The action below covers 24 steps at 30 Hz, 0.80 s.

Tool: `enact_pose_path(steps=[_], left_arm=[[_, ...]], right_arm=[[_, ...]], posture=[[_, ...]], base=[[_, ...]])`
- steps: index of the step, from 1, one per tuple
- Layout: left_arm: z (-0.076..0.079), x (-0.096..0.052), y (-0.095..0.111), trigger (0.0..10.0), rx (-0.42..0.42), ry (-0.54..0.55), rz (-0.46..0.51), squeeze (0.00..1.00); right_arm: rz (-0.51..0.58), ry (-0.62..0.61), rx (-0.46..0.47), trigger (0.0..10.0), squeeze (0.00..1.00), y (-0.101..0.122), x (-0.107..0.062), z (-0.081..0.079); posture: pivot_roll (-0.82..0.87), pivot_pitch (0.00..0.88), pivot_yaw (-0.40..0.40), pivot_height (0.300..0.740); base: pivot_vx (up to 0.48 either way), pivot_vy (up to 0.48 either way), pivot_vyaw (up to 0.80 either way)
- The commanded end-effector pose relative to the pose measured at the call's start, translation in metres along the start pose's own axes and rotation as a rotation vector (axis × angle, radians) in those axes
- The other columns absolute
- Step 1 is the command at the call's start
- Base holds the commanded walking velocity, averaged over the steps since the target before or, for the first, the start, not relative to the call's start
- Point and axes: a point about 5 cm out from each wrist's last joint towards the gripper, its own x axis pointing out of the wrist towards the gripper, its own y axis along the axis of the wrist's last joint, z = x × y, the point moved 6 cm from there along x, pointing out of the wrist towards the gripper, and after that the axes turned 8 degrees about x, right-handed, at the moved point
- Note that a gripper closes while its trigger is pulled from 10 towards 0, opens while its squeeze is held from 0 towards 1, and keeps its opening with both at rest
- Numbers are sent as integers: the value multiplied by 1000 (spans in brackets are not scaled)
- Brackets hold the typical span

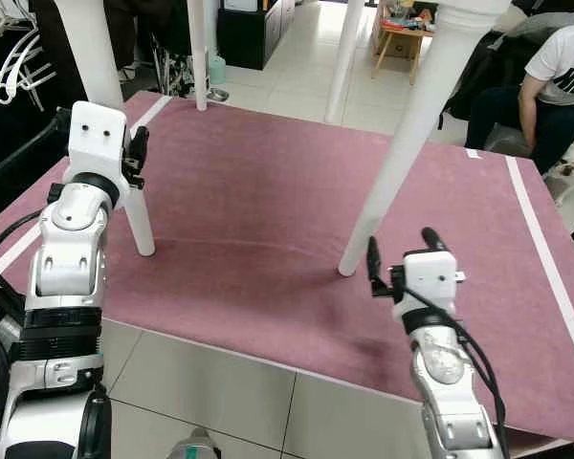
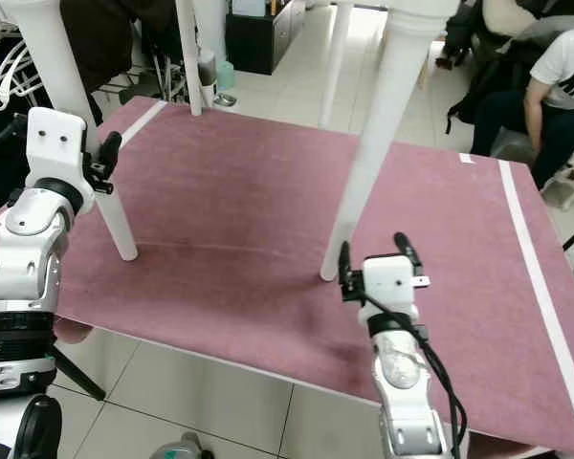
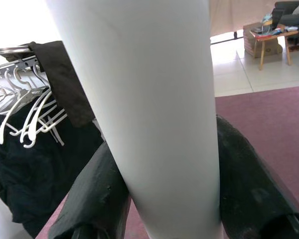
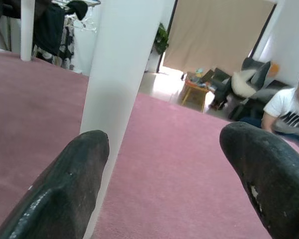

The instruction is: Building children table

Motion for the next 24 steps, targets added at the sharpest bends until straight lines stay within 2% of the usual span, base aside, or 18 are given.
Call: enact_pose_path(steps=[1,2,3,4,8,17,20,21,23,24], left_arm=[[27,-3,-47,10000,87,-89,-173,0],[28,-3,-46,10000,87,-90,-172,0],[28,-3,-46,10000,87,-90,-172,0],[28,-3,-45,10000,84,-91,-167,0],[27,-3,-43,10000,83,-89,-163,0],[24,-5,-45,10000,80,-80,-165,0],[24,-4,-45,10000,79,-80,-165,0],[24,-4,-45,10000,79,-80,-165,0],[24,-4,-45,10000,79,-80,-165,0],[25,-3,-45,10000,77,-81,-165,0]], right_arm=[[5,26,65,10000,0,6,10,0],[-6,84,115,10000,0,7,19,-7],[-6,84,115,10000,0,7,19,-7],[-15,168,168,10000,0,11,29,-15],[-23,242,202,10000,0,14,37,-22],[9,201,243,10000,0,27,54,-14],[25,212,234,10000,0,33,60,-15],[35,225,231,10000,0,38,66,-16],[35,225,231,10000,0,38,66,-16],[44,252,222,10000,0,43,72,-21]], posture=[[38,0,27,740],[39,0,31,740],[39,0,31,740],[39,0,31,740],[45,0,31,740],[56,0,25,740],[48,0,32,740],[50,0,32,740],[50,0,32,740],[51,0,31,740]], base=[[0,0,0],[0,0,0],[0,0,0],[0,0,0],[0,0,0],[0,0,0],[0,0,0],[0,0,0],[0,0,0],[0,0,0]])
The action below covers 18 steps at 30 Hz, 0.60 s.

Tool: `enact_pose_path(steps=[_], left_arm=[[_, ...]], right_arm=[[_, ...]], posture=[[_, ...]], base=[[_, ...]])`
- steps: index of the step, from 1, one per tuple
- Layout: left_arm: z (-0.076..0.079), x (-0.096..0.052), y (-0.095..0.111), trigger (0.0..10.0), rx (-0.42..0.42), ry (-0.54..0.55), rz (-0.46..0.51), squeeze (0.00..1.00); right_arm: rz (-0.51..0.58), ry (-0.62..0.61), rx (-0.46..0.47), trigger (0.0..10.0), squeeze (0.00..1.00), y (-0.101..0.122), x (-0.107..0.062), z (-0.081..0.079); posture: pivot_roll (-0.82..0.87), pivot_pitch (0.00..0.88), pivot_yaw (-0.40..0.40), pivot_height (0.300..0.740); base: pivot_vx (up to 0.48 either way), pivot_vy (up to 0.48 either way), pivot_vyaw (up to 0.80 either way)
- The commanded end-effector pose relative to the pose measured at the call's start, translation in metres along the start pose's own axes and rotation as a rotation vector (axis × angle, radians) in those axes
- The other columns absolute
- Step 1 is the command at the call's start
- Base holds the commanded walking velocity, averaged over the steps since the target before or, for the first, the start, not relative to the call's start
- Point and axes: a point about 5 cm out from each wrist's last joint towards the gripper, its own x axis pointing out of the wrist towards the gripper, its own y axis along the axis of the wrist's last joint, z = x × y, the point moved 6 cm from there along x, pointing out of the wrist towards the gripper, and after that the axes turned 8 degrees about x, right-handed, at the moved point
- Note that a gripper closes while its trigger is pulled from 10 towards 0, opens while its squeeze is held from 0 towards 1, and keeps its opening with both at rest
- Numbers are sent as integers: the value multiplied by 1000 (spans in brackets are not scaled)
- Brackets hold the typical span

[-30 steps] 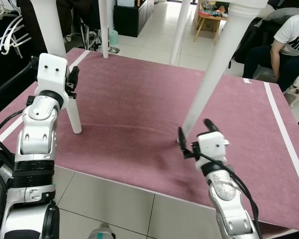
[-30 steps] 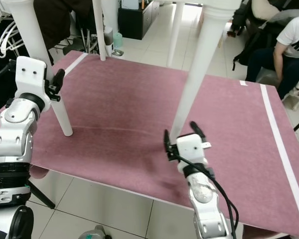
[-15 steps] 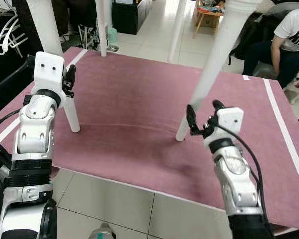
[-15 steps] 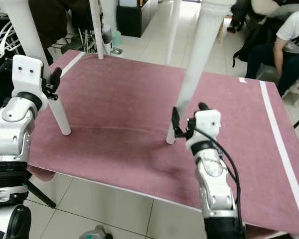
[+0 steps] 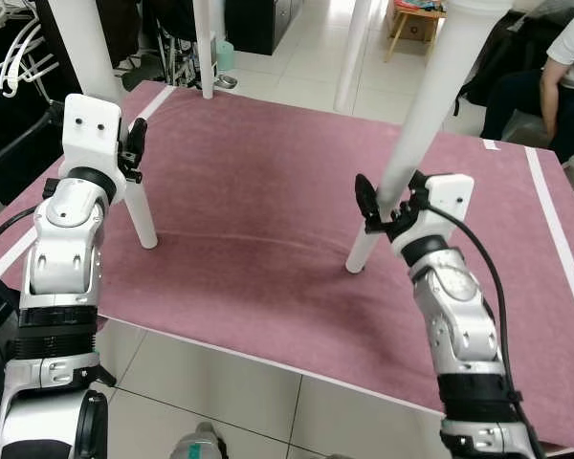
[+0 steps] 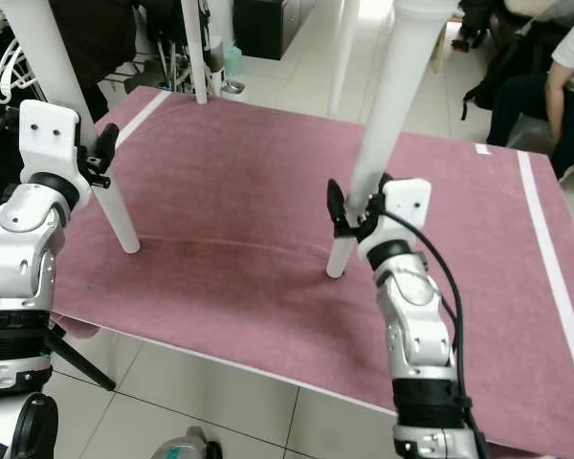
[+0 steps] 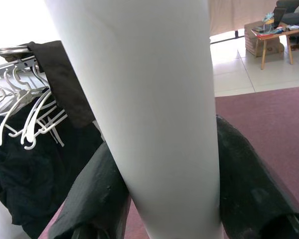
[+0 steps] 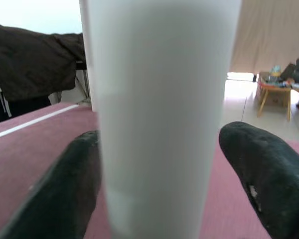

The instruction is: Building children table

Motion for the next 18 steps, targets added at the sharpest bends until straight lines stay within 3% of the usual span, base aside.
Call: enact_pose_path(steps=[1,2,3,5,10,14,17,18], left_arm=[[25,-4,-52,10000,92,-77,-199,0],[25,-4,-52,10000,92,-77,-199,0],[25,-5,-52,10000,90,-73,-201,0],[23,-5,-52,10000,87,-66,-203,0],[23,-6,-52,10000,75,-63,-206,0],[37,-12,-33,10000,-93,-122,-130,0],[44,-16,-29,10000,-79,-148,-106,0],[46,-17,-29,10000,-84,-149,-102,0]], right_arm=[[-7,40,-2,4549,0,1,8,-6],[-7,40,-2,4549,0,1,8,-6],[-10,80,0,0,0,2,10,-14],[-12,143,10,0,0,3,11,-25],[-16,178,37,0,0,4,10,-32],[-12,248,133,0,0,10,7,-50],[5,260,115,0,0,16,9,-53],[15,265,85,4824,0,19,10,-53]], posture=[[51,0,31,740],[51,0,31,740],[53,0,28,740],[56,0,26,740],[56,0,24,740],[51,0,21,740],[50,0,20,740],[46,0,19,740]], base=[[0,0,0],[0,0,0],[0,0,0],[0,0,0],[0,0,0],[0,0,0],[0,0,0],[0,0,0]])
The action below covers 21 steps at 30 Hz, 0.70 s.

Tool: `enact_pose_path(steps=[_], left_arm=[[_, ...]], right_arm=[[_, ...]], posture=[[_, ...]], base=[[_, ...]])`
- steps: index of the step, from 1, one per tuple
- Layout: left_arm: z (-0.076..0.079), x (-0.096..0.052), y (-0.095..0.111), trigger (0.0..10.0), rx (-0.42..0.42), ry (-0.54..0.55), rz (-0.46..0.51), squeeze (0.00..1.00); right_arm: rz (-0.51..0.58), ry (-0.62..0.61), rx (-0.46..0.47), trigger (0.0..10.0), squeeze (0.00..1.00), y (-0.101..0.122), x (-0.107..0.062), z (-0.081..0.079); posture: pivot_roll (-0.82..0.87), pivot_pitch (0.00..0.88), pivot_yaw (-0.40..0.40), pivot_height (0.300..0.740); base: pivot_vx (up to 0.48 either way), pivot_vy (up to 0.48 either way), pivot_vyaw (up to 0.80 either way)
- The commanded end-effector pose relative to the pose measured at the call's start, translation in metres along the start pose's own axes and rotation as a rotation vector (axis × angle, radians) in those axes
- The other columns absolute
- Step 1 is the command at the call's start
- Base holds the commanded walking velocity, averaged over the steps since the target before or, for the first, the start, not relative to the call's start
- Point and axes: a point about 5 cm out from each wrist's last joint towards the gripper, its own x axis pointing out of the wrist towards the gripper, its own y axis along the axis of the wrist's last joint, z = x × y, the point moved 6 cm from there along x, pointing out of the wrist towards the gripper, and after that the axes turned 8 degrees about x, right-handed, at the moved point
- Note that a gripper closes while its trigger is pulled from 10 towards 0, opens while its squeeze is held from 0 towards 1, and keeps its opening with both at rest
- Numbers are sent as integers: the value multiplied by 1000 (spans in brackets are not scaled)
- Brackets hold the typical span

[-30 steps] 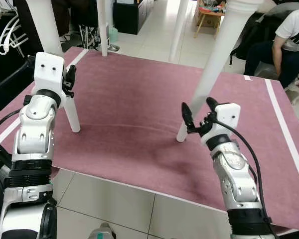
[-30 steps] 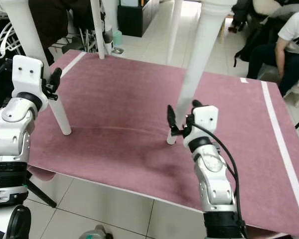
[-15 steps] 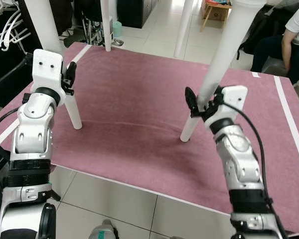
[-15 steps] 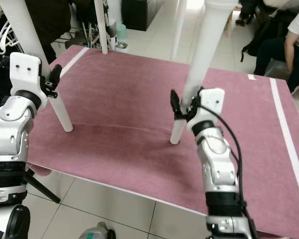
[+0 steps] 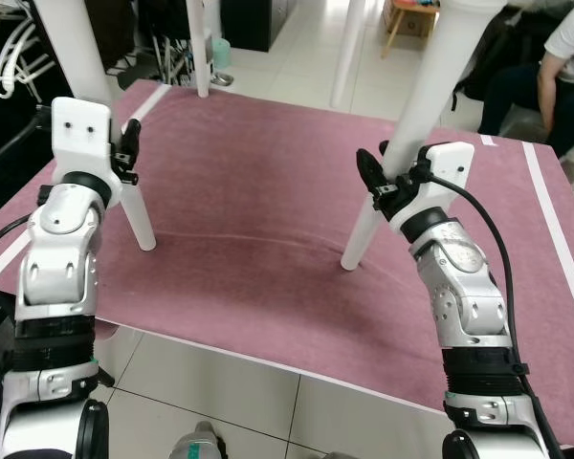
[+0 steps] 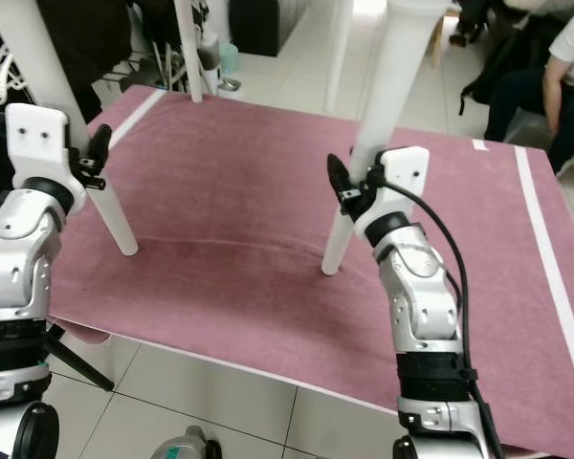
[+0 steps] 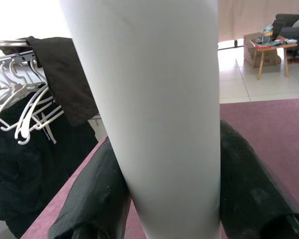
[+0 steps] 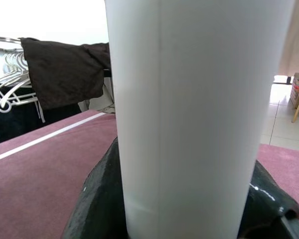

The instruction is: Building children table

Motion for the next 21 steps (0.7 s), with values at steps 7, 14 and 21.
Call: enact_pose_path(steps=[7,14,21], left_arm=[[44,-4,-41,10000,-17,-141,-143,0],[37,0,-40,10000,5,-104,-135,0],[8,20,-37,10000,142,-45,-138,0]], right_arm=[[52,170,-139,10000,0,19,15,-36],[90,285,-221,10000,0,35,17,-61],[57,454,-212,10000,0,30,4,-96]], posture=[[44,0,15,740],[43,0,7,740],[46,0,5,740]], base=[[0,0,0],[0,0,0],[0,0,0]])
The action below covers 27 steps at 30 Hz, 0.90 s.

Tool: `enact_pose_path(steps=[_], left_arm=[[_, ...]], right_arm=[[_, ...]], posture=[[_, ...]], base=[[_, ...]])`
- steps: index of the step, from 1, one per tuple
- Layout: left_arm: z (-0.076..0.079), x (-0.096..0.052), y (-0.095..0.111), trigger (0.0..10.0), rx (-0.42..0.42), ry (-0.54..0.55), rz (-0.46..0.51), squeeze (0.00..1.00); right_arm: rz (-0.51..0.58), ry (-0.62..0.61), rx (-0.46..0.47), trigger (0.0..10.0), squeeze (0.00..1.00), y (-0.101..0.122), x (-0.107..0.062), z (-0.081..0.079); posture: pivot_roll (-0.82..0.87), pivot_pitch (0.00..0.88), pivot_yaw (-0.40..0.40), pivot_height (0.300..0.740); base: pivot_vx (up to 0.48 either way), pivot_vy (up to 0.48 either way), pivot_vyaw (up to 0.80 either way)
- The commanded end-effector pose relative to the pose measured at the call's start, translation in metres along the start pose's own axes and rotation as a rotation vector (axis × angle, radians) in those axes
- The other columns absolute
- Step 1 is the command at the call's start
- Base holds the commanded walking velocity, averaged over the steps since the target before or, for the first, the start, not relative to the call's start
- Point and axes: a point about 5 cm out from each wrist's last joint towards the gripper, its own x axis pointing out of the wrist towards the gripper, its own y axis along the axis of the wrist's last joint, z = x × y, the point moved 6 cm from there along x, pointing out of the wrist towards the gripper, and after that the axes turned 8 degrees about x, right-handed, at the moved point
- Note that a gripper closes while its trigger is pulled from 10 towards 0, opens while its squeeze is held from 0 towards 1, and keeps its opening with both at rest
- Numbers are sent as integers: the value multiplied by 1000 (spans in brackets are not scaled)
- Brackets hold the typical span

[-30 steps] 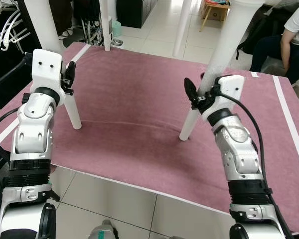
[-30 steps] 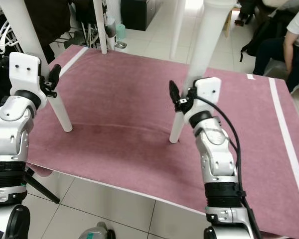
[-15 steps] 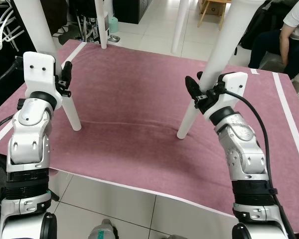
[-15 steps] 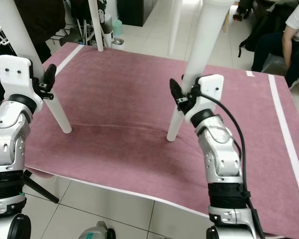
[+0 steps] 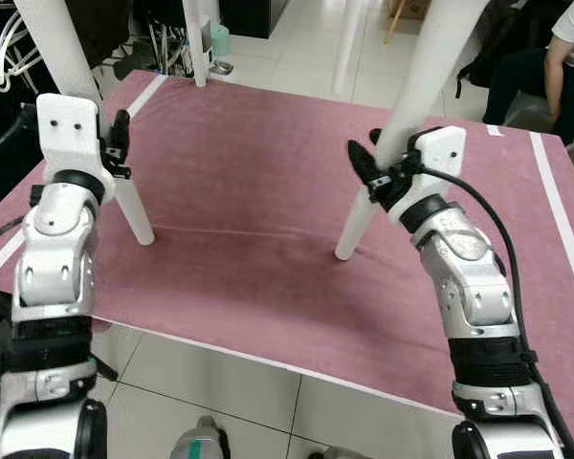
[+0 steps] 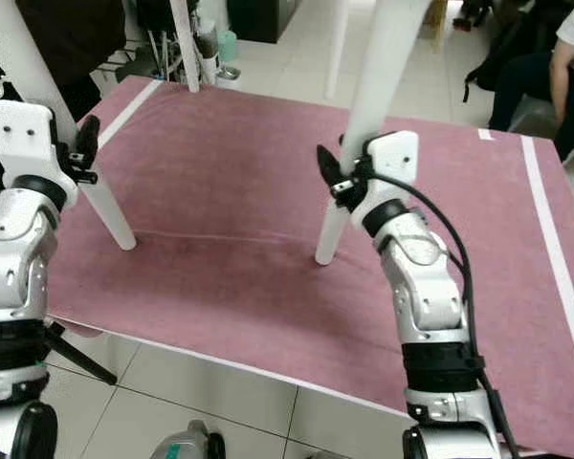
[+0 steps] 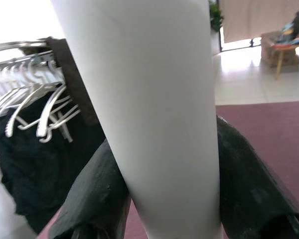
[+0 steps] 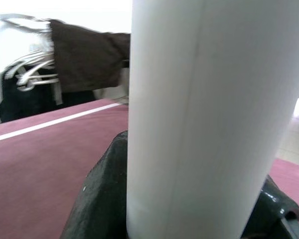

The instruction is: Building children table

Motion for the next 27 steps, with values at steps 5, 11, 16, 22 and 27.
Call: enact_pose_path(steps=[5,11,16,22,27], left_arm=[[17,14,-37,10000,247,-65,-175,0],[12,16,-39,10000,355,-70,-215,0],[11,12,-56,10000,314,-77,-279,0],[11,8,-66,10000,309,-68,-317,0],[-6,11,-70,10000,334,-4,-343,0]], right_arm=[[90,378,-91,10000,0,31,0,-81],[89,459,-95,10000,0,37,-6,-93],[141,489,-104,10000,0,56,-5,-99],[176,459,-105,10000,0,67,1,-95],[194,451,-83,10000,0,72,5,-96]], posture=[[37,0,11,740],[34,0,12,740],[33,0,12,740],[34,0,11,740],[37,0,13,740]], base=[[0,0,0],[0,0,0],[0,0,0],[0,0,0],[0,0,0]])
